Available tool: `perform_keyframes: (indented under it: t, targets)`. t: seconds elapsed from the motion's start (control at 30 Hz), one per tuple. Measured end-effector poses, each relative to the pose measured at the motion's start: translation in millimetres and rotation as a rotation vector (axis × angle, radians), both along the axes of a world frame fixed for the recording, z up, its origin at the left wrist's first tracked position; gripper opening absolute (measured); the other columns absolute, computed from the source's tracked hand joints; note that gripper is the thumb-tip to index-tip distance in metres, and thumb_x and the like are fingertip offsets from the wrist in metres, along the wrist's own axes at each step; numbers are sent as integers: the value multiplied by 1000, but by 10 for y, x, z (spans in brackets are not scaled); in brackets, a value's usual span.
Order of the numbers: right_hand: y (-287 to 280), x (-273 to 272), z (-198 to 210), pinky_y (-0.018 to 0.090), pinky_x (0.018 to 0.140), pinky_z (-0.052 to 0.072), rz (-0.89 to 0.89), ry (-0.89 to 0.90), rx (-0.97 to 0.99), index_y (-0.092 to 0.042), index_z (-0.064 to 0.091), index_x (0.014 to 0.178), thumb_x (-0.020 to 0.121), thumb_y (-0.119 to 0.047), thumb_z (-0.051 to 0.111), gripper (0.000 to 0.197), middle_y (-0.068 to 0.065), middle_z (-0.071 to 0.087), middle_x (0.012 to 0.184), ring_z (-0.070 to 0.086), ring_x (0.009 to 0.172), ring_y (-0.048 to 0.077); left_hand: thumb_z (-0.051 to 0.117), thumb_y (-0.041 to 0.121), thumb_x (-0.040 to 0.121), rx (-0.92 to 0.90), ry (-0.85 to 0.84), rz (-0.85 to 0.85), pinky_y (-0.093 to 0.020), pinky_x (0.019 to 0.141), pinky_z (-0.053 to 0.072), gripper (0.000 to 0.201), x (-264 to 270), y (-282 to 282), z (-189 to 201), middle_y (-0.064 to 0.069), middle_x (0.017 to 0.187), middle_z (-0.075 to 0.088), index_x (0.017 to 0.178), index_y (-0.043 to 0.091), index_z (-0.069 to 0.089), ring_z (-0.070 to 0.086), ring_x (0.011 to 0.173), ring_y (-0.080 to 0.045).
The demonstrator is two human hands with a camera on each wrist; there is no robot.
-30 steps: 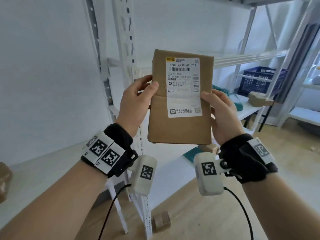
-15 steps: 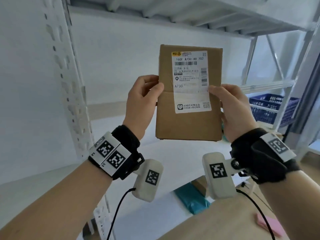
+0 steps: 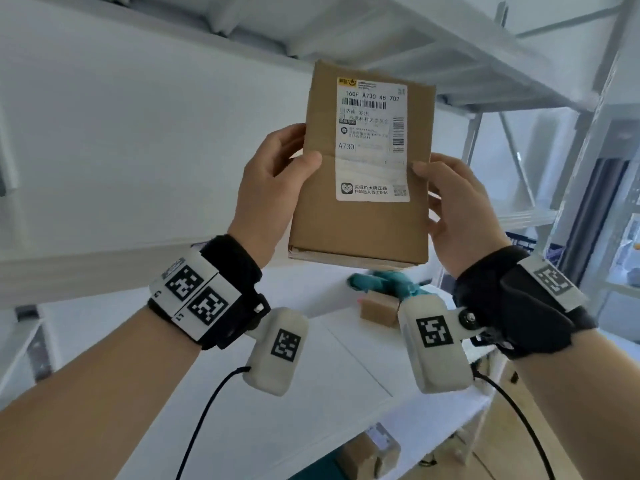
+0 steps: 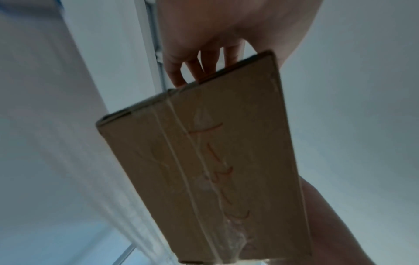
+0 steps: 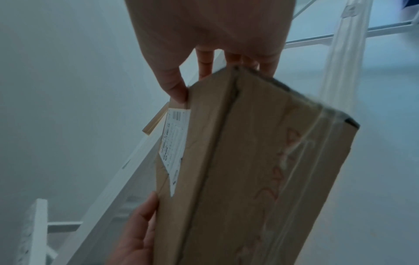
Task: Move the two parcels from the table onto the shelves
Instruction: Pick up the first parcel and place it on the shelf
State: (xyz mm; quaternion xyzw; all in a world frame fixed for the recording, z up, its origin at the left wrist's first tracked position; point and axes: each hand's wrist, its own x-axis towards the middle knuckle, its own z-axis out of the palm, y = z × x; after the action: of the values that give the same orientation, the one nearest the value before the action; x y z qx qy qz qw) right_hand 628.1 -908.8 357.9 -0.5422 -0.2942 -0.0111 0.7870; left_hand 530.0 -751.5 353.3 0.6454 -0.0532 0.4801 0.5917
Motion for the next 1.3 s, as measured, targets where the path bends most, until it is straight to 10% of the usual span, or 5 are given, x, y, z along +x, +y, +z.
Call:
perform_keyframes:
  t: [0.17, 0.37, 0.97, 1.3]
  targets:
    - [-51, 929, 265, 21, 61, 50, -29, -42, 7, -24, 60, 93, 89, -19, 55, 8, -9, 68, 85, 61, 74, 8, 55, 12, 93, -56, -83, -20, -13, 71, 52, 38, 929, -156, 262, 0, 122, 68, 131, 11, 59, 66, 88, 0]
    - [-348, 1907, 294, 47, 102, 47, -44, -33, 58, -21, 68, 99, 82, -21, 59, 19, 4, 73, 104, 66, 104, 24, 52, 13, 95, -32, -81, -71, -11, 68, 51, 36, 1867, -466, 329, 9, 108, 69, 130, 13, 61, 65, 80, 10]
    - [-1165, 4520, 486, 34, 91, 40, 410, -296, -80, -25, 65, 125, 85, -17, 44, 46, -2, 68, 127, 56, 124, 23, 42, 16, 98, 124, -125, 230, -10, 76, 46, 40, 3996, -1380, 444, 0, 125, 68, 136, 13, 57, 62, 100, 1]
    - [-1122, 5199, 456, 54, 114, 24, 721, -344, -142, -30, 53, 137, 74, -19, 50, 64, -2, 64, 133, 48, 133, 34, 43, 27, 99, 60, 81, 501, -16, 84, 47, 43, 4442, -1545, 446, 1, 136, 62, 140, 18, 53, 60, 121, -11]
